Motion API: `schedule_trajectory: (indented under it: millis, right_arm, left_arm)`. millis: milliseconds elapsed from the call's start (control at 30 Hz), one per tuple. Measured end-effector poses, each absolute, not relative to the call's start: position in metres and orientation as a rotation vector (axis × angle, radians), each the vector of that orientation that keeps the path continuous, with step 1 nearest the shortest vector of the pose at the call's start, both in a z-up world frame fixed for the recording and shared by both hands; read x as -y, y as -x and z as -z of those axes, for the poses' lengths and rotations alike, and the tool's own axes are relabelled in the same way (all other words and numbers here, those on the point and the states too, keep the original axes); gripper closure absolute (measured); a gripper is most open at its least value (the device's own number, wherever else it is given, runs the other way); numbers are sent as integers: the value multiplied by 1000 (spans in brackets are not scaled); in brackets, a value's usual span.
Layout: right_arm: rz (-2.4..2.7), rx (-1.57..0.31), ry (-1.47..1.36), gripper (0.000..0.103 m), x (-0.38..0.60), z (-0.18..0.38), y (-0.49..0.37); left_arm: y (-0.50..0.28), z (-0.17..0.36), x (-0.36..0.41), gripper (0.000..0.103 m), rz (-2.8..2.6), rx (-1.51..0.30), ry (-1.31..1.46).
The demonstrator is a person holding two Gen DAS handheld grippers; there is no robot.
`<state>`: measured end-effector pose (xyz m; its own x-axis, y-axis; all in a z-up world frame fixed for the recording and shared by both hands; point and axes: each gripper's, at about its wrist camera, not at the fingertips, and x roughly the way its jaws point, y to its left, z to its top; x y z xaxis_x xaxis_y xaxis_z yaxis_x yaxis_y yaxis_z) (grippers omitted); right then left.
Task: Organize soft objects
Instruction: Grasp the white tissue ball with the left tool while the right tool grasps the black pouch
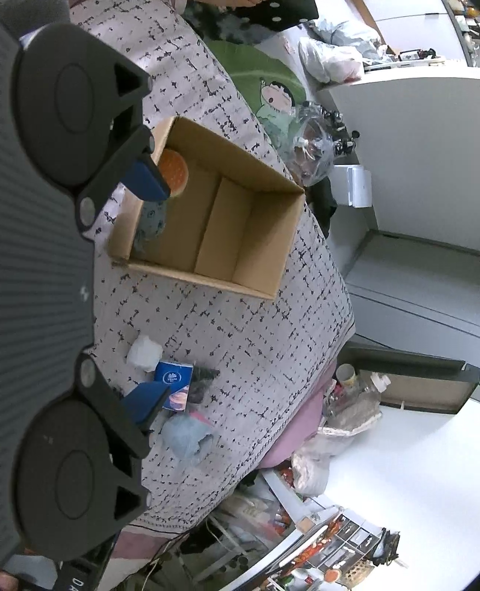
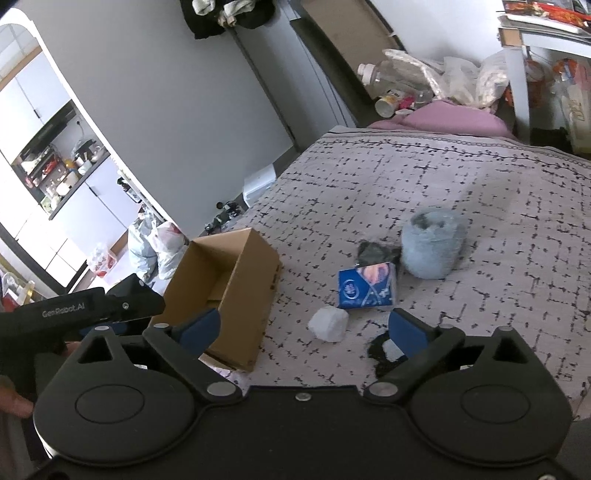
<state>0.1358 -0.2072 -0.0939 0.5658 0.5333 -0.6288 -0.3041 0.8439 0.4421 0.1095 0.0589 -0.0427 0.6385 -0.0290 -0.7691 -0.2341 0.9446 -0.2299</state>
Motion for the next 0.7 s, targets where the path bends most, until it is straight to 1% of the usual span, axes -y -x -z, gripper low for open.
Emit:
schedule_trajectory:
  millis: [333,700]
  right_arm:
    - [-480,-855,-310,4,229,99,-142]
    - [-436,-894,-356,4,246,124,-154]
  left_arm:
    - [-117,47,-34,0,-100,-902,260]
    - [-129,63,-7,0,-70,-956,207]
